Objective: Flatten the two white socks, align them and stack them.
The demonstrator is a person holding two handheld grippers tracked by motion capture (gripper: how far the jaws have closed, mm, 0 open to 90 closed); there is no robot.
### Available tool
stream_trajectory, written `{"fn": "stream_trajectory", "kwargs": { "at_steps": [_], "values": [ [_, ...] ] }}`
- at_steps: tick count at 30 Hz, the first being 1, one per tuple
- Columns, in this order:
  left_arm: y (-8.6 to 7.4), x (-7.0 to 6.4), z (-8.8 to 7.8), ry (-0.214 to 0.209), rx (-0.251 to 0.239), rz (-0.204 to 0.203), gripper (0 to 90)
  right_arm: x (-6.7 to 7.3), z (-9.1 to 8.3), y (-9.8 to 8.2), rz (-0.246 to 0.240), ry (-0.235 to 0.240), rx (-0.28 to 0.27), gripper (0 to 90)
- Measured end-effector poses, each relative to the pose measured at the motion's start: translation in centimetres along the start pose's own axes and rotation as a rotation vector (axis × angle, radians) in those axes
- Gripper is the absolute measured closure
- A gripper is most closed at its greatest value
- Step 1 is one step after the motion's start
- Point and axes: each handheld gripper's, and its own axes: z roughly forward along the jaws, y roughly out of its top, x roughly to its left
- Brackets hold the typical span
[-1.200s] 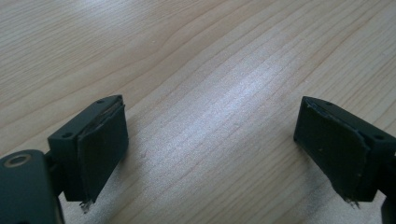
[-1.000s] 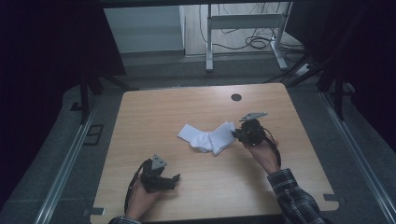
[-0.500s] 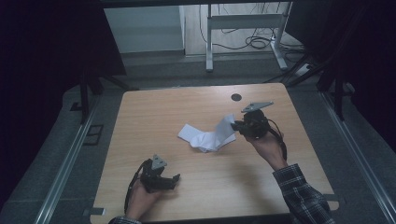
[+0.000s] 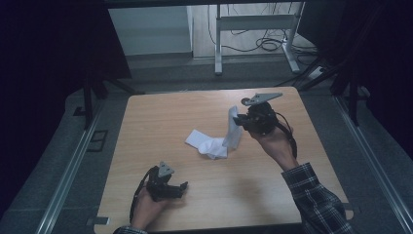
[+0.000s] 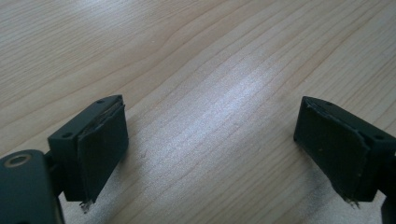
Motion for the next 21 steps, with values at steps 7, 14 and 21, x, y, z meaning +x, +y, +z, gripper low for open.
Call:
{"fn": "stream_trajectory", "kwargs": {
  "at_steps": [7, 14, 21],
  "values": [
    [0.0, 0.0, 0.0, -0.001, 0.006, 0.004, 9.8, 2.1, -1.5, 3.4, -0.036, 0.035, -0.063, 81.0],
    [0.0, -0.1, 0.0, 0.0, 0.004, -0.009, 9.8, 4.4, -3.4, 6.4, -0.074, 0.089, -0.131, 80.9],
    [0.0, 0.0, 0.0, -0.003, 0.005, 0.002, 9.8, 3.8, -3.0, 4.0, -0.042, 0.13, -0.096, 80.6]
  ]
}}
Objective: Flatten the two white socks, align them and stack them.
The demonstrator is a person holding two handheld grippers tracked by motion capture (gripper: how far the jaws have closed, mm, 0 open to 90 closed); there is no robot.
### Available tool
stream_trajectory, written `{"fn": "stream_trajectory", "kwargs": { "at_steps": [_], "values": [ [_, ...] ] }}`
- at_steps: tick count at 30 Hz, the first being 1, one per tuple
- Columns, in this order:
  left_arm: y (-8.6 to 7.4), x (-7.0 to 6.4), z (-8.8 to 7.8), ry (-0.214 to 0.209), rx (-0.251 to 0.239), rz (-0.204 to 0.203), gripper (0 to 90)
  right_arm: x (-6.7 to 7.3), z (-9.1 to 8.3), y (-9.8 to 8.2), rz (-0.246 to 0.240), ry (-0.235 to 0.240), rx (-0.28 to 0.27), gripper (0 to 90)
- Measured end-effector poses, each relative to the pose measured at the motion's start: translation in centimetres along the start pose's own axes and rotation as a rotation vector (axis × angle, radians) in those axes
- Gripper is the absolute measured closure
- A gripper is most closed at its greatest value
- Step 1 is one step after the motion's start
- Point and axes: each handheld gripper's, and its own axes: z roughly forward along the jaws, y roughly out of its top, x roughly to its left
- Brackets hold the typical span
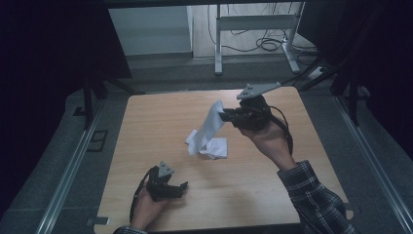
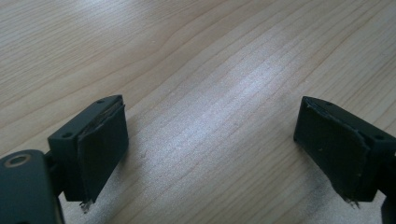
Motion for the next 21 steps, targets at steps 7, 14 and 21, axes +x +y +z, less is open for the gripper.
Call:
{"fn": "stream_trajectory", "kwargs": {
  "at_steps": [7, 14, 21],
  "values": [
    [0.0, 0.0, 0.0, 0.002, -0.007, -0.004, 9.8, -2.8, 1.3, -6.5, 0.096, 0.006, 0.093, 80.4],
    [0.0, -0.1, 0.0, 0.004, -0.005, -0.006, 9.7, -5.2, 0.9, -12.4, 0.153, -0.055, 0.169, 79.7],
    [0.1, -0.2, 0.0, 0.008, 0.005, -0.019, 9.8, -6.8, 0.3, -16.3, 0.189, -0.104, 0.205, 78.9]
  ]
}}
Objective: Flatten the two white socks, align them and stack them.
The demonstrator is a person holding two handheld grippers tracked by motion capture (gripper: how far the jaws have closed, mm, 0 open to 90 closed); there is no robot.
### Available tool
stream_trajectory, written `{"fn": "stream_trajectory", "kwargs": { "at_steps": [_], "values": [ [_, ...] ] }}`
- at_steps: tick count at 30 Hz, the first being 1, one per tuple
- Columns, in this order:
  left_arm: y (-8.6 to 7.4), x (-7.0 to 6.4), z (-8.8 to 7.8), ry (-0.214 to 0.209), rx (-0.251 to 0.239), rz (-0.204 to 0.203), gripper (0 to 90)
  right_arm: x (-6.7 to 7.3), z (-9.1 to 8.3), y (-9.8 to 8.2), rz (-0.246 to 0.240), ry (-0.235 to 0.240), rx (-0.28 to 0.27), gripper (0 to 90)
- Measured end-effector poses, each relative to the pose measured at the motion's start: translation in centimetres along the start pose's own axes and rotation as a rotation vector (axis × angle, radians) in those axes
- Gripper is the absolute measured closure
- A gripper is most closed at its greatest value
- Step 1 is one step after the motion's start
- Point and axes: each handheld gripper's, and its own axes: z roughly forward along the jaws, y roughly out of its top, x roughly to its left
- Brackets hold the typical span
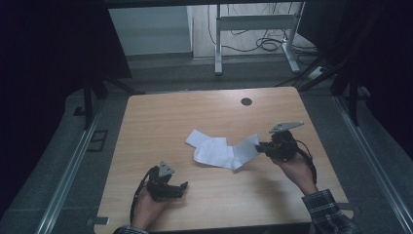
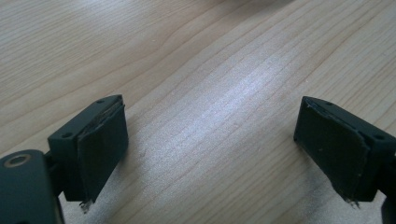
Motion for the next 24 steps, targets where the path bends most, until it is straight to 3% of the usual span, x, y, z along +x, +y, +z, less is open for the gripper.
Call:
{"fn": "stream_trajectory", "kwargs": {
  "at_steps": [1, 6, 10, 14, 17, 24],
  "values": [
    [0.0, 0.0, 0.0, 0.001, 0.001, -0.004, 9.8, -0.5, 0.3, -1.0, 0.012, -0.012, 0.012, 78.6],
    [0.2, -0.1, 0.0, 0.002, 0.013, -0.008, 9.8, -1.4, 1.3, -2.9, 0.031, -0.03, 0.042, 77.0],
    [0.3, -0.2, 0.0, 0.007, 0.019, -0.014, 10.1, -1.8, 2.2, -4.5, 0.031, -0.06, 0.074, 69.1],
    [0.5, 0.0, -0.2, 0.019, 0.029, -0.031, 16.4, -2.1, 2.2, -5.2, 0.035, -0.076, 0.052, 59.5],
    [0.8, 0.2, -0.3, 0.014, 0.041, -0.036, 21.8, -2.4, 1.7, -5.3, 0.032, -0.091, 0.032, 57.8],
    [3.3, 0.2, -0.6, 0.011, -0.031, -0.015, 32.1, -3.2, 1.5, -5.9, 0.052, -0.103, 0.021, 59.6]
  ]
}}
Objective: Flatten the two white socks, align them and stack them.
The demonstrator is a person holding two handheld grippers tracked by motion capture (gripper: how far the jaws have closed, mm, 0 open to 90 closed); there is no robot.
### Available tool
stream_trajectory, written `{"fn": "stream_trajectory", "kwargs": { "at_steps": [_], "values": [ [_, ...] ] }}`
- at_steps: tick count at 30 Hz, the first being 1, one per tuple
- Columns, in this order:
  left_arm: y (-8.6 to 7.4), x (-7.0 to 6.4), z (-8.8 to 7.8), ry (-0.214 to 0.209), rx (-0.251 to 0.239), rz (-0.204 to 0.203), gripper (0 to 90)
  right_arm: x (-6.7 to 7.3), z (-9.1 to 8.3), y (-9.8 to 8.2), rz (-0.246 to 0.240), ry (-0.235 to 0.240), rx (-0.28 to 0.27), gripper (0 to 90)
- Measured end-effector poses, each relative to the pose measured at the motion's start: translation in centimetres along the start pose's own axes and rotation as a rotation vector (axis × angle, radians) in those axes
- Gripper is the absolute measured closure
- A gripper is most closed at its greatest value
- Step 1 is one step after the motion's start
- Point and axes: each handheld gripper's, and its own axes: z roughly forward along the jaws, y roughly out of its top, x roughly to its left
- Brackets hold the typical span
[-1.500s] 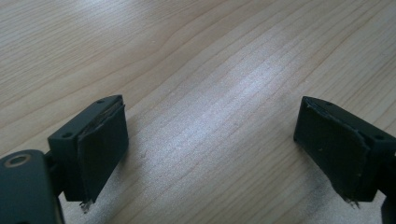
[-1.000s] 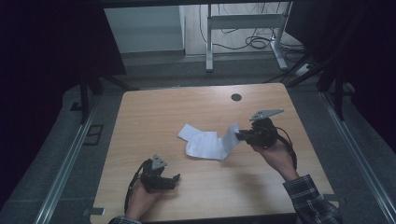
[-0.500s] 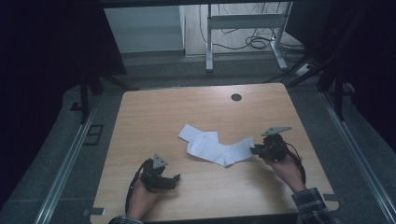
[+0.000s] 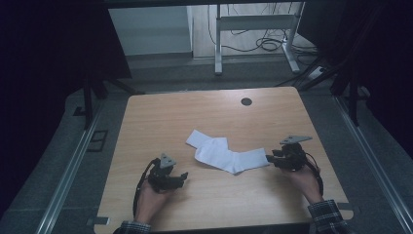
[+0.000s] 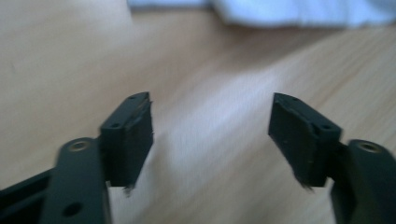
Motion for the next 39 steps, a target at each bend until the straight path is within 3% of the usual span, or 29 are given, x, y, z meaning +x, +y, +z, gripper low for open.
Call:
{"fn": "stream_trajectory", "kwargs": {
  "at_steps": [4, 11, 16, 21, 22, 23, 24, 25, 32, 39],
  "values": [
    [2.1, 0.2, 0.3, -0.023, -0.046, -0.018, 41.3, 0.0, 0.4, 0.0, -0.002, 0.003, -0.007, 62.5],
    [5.4, -0.1, 2.3, -0.01, -0.074, -0.004, 49.8, 0.4, 1.1, 0.3, -0.018, -0.014, -0.019, 61.6],
    [5.9, -0.3, 3.8, -0.008, -0.049, -0.009, 54.0, 0.4, 1.8, 0.1, -0.023, -0.022, -0.012, 60.0],
    [5.4, -0.4, 5.5, -0.017, -0.013, -0.047, 61.6, 0.5, 2.3, -0.2, -0.031, -0.022, 0.01, 60.7],
    [5.3, -0.3, 5.7, -0.021, -0.012, -0.059, 65.0, 0.5, 2.4, -0.2, -0.03, -0.017, 0.01, 63.0],
    [5.1, -0.2, 5.8, -0.034, -0.011, -0.072, 77.1, 0.6, 2.6, -0.3, -0.028, 0.0, 0.021, 73.2],
    [5.1, -0.2, 5.9, -0.038, -0.009, -0.085, 77.1, 0.6, 2.6, -0.3, -0.028, 0.0, 0.021, 73.2],
    [5.0, -0.2, 6.0, -0.043, -0.009, -0.088, 85.0, 0.8, 2.6, -0.2, -0.019, 0.009, 0.029, 81.1],
    [5.1, -0.6, 5.1, -0.047, -0.027, -0.059, 87.0, 1.2, 2.3, 0.1, -0.03, 0.004, 0.039, 85.9],
    [5.3, -1.2, 1.8, -0.045, -0.071, -0.021, 87.1, 1.5, 0.2, 0.5, -0.025, 0.033, -0.016, 85.9]
  ]
}}
